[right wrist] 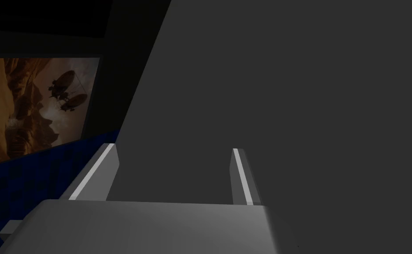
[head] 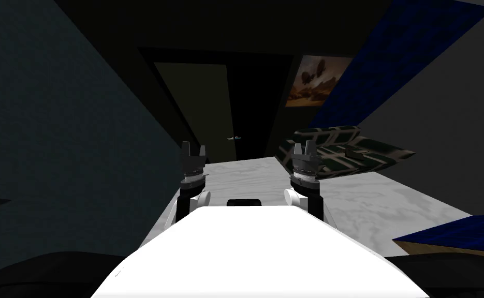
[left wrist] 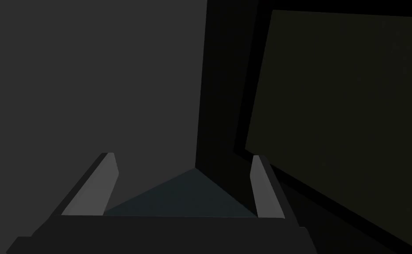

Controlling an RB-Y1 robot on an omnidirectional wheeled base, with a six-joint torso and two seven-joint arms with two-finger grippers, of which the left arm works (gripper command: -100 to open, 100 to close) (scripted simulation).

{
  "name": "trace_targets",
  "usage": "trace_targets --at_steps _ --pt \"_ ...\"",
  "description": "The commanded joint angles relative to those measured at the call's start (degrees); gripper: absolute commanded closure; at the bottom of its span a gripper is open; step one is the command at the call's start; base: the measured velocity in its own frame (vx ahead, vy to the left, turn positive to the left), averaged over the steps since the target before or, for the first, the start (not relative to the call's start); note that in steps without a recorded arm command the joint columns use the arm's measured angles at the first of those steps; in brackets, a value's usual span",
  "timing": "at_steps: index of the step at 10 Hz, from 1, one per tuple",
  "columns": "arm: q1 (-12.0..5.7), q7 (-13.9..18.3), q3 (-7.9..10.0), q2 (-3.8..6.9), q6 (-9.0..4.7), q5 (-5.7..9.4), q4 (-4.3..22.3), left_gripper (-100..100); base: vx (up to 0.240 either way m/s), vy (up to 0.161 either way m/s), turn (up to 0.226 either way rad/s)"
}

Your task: Pull the door open

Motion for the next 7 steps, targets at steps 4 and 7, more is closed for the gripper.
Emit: trace_targets --at_steps 4,7 --pt "-0.86 0.36 0.99 1.26 -1.12 0.53 4.90 -100 0.173 -0.017 -0.027" --pt "-1.42 0.59 1.63 1.96 -1.84 0.88 8.08 -100 0.118 -0.011 -0.026"
